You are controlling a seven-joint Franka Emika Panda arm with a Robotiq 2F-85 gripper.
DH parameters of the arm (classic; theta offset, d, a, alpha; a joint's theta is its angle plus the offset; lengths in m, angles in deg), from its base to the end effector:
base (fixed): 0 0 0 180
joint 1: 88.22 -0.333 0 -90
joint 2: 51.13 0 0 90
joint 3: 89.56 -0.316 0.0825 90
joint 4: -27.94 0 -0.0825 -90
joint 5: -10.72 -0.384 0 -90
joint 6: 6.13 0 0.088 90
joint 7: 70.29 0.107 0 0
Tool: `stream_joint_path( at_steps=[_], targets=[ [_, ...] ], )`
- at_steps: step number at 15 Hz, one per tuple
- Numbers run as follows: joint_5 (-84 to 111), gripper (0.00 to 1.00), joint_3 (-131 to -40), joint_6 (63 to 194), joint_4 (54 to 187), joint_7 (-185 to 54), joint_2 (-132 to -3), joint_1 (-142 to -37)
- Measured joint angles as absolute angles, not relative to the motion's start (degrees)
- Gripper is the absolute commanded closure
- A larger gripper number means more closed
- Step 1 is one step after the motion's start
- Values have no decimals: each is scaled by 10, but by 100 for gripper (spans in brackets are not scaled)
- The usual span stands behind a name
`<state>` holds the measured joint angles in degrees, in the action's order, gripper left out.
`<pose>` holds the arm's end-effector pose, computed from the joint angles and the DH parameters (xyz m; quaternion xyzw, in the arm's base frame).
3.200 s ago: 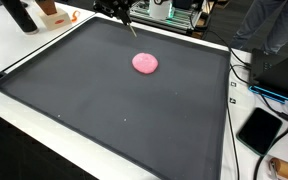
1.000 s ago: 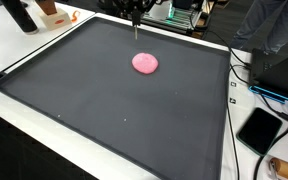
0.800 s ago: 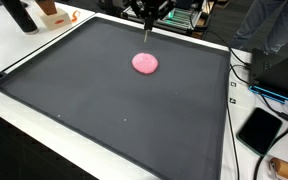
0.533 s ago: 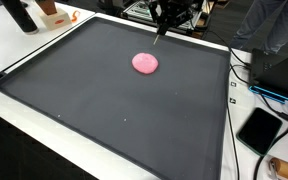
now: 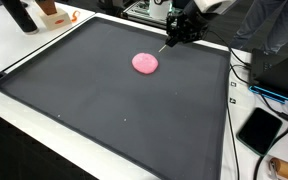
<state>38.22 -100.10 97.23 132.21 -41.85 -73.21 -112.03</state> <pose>0.5190 0.3001 0.3093 0.9536 0.1488 -0.0661 0.2534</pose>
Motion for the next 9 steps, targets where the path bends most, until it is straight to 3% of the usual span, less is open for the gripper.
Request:
stream_joint_path(
  at_steps=[9],
  targets=[
    [432, 97, -989, 916, 1262, -286, -806, -1175]
  ],
)
